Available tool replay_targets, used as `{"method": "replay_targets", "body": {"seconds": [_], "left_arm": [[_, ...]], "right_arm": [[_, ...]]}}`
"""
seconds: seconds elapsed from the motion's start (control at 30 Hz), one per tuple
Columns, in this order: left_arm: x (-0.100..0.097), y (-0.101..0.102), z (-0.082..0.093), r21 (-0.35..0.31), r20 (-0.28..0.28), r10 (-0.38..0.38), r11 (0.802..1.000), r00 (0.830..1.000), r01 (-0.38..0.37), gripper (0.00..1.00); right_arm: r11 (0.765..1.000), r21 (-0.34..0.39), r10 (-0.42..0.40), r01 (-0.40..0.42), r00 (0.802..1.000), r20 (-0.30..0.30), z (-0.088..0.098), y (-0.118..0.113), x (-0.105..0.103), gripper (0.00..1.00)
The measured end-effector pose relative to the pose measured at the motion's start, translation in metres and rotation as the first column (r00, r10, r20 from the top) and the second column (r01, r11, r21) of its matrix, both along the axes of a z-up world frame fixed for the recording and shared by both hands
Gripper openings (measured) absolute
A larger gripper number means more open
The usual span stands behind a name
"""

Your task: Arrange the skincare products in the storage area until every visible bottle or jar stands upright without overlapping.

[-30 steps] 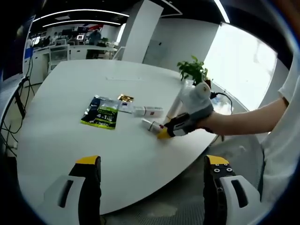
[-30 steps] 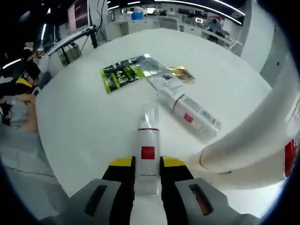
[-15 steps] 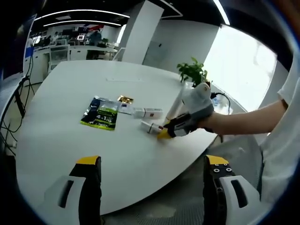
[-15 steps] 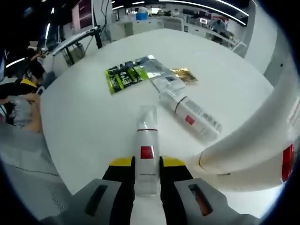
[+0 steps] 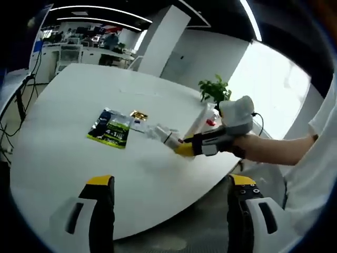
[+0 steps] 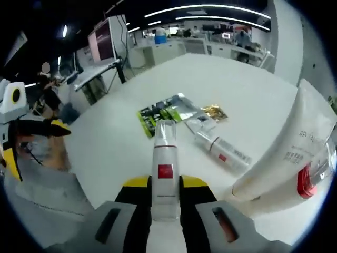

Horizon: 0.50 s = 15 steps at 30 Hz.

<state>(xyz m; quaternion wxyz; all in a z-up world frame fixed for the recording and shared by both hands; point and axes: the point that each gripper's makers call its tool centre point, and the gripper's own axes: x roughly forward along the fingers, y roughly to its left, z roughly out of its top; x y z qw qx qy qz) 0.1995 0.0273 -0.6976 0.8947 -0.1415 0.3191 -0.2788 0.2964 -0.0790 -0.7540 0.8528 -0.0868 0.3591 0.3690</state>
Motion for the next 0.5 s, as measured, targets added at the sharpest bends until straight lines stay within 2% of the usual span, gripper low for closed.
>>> {"method": "replay_targets", "body": {"seconds": [0.23, 0.37, 0.5], "left_arm": [[0.0, -0.003, 0.005, -0.009, 0.004, -0.013, 1.0, 1.0, 0.013, 0.81], [0.004, -0.002, 0.015, -0.049, 0.013, 0.0, 0.999, 1.0, 0.001, 0.8], [0.008, 0.0, 0.021, -0.046, 0.029, 0.004, 0.999, 1.0, -0.002, 0.78]], "right_arm": [[0.997, 0.077, 0.028, -0.032, 0.998, 0.056, 0.026, 0.015, -0.008, 0.19], [0.981, 0.17, 0.066, -0.089, 0.989, 0.134, 0.048, 0.03, -0.015, 0.19], [0.979, 0.16, 0.102, -0.129, 0.981, 0.166, 0.054, 0.034, -0.026, 0.19]]}}
